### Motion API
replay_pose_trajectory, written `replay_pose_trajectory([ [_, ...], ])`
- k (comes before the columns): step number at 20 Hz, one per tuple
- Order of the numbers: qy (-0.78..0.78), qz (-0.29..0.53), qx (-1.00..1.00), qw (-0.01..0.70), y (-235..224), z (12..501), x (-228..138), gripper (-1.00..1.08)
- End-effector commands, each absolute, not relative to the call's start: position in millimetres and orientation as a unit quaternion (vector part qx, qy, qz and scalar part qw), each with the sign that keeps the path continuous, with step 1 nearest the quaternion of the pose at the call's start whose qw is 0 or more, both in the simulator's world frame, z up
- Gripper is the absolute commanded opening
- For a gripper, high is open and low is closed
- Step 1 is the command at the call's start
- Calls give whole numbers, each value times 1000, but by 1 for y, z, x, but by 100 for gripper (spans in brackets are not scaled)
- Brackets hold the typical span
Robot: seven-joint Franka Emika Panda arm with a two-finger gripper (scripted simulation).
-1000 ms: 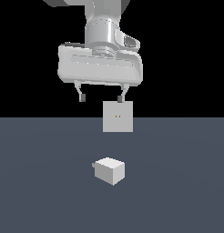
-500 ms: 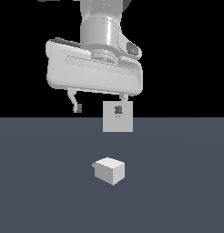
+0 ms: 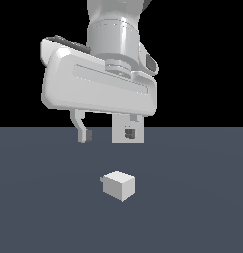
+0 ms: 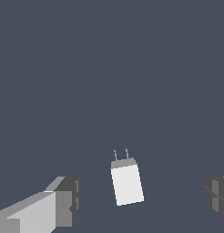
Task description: Plug the charger into the wall socket.
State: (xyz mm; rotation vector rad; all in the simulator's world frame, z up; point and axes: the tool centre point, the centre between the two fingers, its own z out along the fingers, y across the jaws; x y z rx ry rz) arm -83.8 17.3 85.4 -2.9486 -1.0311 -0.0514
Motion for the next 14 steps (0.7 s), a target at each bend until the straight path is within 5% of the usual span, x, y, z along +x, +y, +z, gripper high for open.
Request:
replay_pose_trajectory([
  [1,-355,-18,-935,9,14,79,-91,100],
  [14,-415,-21,-910,10,4,62,-107,100],
])
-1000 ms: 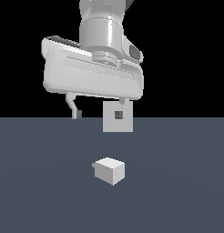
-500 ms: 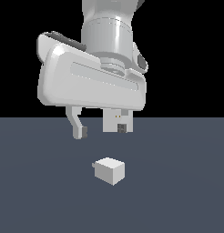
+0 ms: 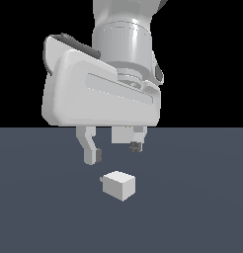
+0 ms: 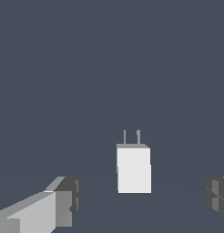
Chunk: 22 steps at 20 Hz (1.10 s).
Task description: Plug the charger into the wall socket.
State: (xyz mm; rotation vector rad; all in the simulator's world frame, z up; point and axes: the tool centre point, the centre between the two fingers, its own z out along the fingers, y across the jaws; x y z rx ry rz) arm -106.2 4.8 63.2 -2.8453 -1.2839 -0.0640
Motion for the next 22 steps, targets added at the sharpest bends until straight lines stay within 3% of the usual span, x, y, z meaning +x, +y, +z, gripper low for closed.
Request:
replay_pose_trajectory([
  [1,-415,-21,-909,10,4,62,-107,100],
  [22,-416,-21,-909,9,4,12,-107,100],
])
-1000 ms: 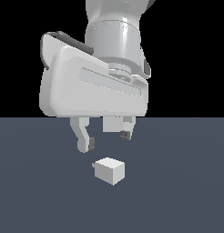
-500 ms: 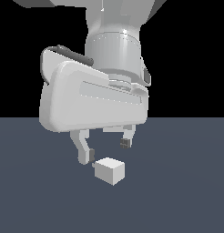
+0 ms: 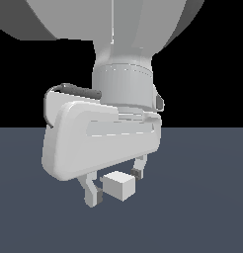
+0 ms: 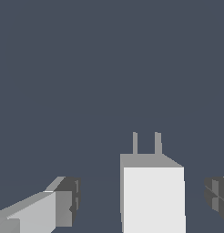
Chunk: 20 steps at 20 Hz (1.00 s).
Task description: Plug the charger into the wall socket.
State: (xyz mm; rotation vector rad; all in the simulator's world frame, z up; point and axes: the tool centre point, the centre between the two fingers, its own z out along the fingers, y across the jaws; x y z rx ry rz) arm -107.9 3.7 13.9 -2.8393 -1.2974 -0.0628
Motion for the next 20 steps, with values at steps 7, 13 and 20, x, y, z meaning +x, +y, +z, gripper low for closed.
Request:
replay_pose_trajectory([
  [7,-416,-21,-909,9,4,12,-107,-100],
  [13,-415,-21,-909,9,3,12,-107,-100],
  [20,-393,-21,-919,9,6,17,-101,-100],
])
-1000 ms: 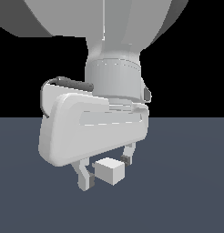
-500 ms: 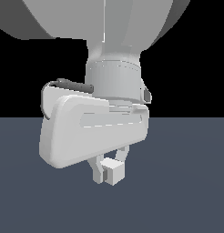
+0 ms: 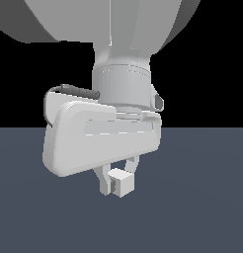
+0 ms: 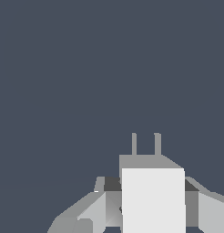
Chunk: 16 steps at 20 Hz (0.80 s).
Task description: Plug the charger into the wall socket.
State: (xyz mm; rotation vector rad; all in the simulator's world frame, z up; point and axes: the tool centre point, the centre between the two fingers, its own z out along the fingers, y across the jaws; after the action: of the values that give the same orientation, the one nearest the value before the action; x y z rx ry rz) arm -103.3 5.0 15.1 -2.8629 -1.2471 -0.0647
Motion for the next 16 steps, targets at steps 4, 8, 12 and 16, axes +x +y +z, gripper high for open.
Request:
replay_pose_trajectory([
  [4,-364,-22,-931,9,9,23,-93,-100],
  [8,-324,-22,-946,8,11,31,-82,-100],
  [12,-272,-23,-962,7,13,41,-68,-100],
  [16,-214,-23,-976,6,14,53,-52,-100],
])
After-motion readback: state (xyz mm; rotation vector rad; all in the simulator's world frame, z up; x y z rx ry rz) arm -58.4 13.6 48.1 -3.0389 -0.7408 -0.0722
